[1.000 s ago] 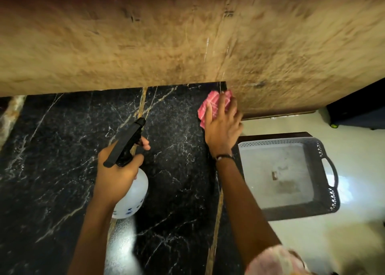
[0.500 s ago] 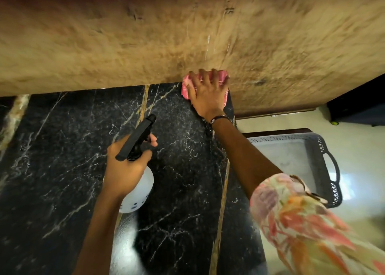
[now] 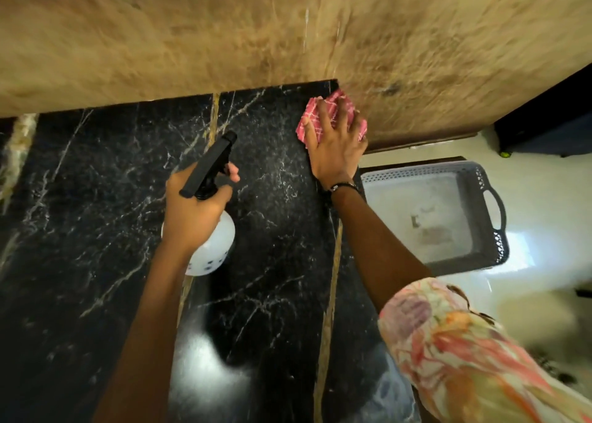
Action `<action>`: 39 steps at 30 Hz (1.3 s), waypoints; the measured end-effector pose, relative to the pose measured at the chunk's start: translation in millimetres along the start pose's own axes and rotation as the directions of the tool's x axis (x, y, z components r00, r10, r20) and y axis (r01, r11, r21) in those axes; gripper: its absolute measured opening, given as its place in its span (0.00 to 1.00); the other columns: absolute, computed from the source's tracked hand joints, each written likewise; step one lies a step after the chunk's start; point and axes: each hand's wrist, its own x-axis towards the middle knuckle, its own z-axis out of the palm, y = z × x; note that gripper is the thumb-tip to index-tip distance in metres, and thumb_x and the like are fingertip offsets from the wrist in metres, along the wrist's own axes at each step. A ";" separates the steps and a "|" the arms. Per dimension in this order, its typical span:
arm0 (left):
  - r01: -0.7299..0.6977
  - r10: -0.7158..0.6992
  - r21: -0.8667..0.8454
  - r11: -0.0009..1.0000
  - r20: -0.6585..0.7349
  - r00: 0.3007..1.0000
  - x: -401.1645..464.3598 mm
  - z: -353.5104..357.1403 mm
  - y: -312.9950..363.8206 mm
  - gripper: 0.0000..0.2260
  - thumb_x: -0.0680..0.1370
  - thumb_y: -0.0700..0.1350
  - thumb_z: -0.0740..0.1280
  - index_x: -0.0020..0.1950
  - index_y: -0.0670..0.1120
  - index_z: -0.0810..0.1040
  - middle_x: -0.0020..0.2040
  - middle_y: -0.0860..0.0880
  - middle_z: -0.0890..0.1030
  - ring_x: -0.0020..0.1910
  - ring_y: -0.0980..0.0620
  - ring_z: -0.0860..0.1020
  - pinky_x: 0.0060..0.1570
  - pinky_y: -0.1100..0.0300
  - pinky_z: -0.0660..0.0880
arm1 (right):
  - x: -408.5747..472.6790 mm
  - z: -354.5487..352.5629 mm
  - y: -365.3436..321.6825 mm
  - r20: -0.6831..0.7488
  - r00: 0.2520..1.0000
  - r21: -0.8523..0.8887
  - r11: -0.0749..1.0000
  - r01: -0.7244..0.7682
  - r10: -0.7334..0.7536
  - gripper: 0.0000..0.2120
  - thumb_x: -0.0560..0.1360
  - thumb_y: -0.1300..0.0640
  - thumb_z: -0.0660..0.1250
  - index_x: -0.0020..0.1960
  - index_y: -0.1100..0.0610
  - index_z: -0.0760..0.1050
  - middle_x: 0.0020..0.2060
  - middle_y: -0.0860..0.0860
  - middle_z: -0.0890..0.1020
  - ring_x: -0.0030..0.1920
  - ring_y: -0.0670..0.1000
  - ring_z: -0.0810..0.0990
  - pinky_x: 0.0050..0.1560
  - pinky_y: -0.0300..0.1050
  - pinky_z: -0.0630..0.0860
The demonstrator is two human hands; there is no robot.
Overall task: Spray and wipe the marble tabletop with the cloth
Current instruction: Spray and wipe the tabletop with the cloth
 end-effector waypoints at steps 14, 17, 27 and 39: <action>0.037 -0.038 0.015 0.999 0.071 0.997 -111.2 41.7 3.8 0.12 0.72 0.28 0.63 0.46 0.43 0.80 0.43 0.50 0.82 0.33 0.66 0.77 0.33 0.75 0.71 | -255.9 10.2 96.2 -0.040 0.999 0.008 1.000 0.002 -0.002 0.28 0.79 0.37 0.49 0.76 0.44 0.58 0.76 0.55 0.59 0.72 0.66 0.60 0.63 0.64 0.68; 0.053 -0.053 0.010 0.999 0.095 0.994 -151.1 52.1 -0.2 0.12 0.72 0.28 0.63 0.47 0.43 0.80 0.43 0.49 0.82 0.33 0.66 0.77 0.33 0.76 0.71 | -327.8 11.6 123.8 -0.034 0.999 -0.015 1.000 -0.008 0.008 0.28 0.78 0.37 0.51 0.76 0.44 0.57 0.76 0.55 0.59 0.73 0.66 0.59 0.63 0.64 0.68; 0.066 -0.064 -0.016 0.998 0.096 0.993 -263.9 66.9 -17.9 0.13 0.72 0.26 0.63 0.46 0.42 0.79 0.44 0.43 0.82 0.30 0.65 0.77 0.34 0.76 0.70 | -276.6 -0.2 112.5 0.040 0.998 0.066 0.997 0.043 -0.046 0.27 0.79 0.37 0.52 0.76 0.43 0.56 0.76 0.54 0.59 0.73 0.66 0.59 0.65 0.68 0.65; -0.047 0.047 0.058 0.997 -0.004 0.999 -308.9 68.3 -26.6 0.10 0.73 0.29 0.63 0.52 0.36 0.79 0.42 0.51 0.80 0.34 0.67 0.77 0.48 0.54 0.75 | -428.3 21.3 150.4 -0.036 0.999 0.024 0.999 -0.021 0.022 0.27 0.79 0.38 0.51 0.76 0.45 0.56 0.76 0.55 0.61 0.74 0.65 0.58 0.67 0.70 0.60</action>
